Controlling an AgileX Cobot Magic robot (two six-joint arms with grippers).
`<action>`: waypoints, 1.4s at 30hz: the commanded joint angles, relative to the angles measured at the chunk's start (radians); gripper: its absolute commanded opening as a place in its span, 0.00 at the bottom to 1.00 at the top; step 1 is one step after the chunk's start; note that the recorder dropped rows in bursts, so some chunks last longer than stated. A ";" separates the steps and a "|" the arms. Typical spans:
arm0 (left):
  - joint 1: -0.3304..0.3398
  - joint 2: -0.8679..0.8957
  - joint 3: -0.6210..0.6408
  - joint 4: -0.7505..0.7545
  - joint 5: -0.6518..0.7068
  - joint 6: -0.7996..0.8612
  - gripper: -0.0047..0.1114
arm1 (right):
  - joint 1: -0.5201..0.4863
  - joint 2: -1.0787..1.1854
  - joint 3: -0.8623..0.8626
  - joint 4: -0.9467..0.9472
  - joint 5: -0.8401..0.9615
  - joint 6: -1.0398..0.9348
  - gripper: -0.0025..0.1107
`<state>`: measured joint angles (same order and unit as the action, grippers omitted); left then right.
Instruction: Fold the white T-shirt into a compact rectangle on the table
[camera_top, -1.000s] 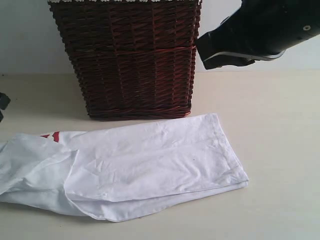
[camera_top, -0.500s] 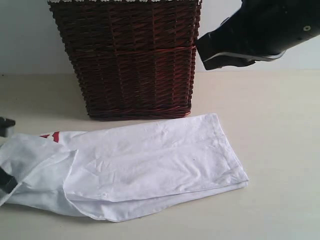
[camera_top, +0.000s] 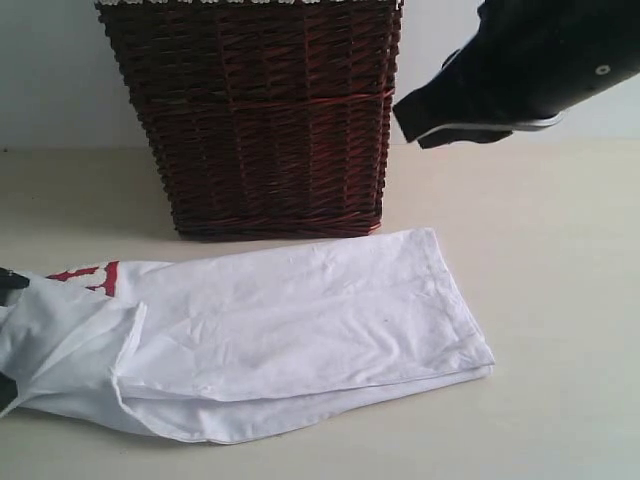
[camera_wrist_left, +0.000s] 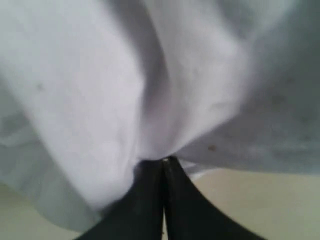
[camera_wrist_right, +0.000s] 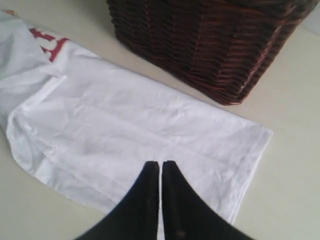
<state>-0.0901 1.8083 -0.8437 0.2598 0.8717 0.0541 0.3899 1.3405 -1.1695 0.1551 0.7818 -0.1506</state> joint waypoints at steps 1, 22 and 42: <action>0.001 -0.060 -0.011 0.021 -0.016 -0.030 0.04 | -0.005 0.138 0.006 -0.090 0.003 0.085 0.02; -0.005 -0.146 0.031 -0.149 -0.225 -0.003 0.04 | -0.137 0.718 -0.175 0.050 -0.083 0.013 0.02; 0.041 0.066 -0.041 0.306 -0.115 -0.399 0.04 | -0.203 0.869 -0.156 -0.054 0.011 0.048 0.02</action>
<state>-0.0669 1.8733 -0.8601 0.5592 0.7662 -0.3259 0.2123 2.1558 -1.3541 0.2064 0.7531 -0.1010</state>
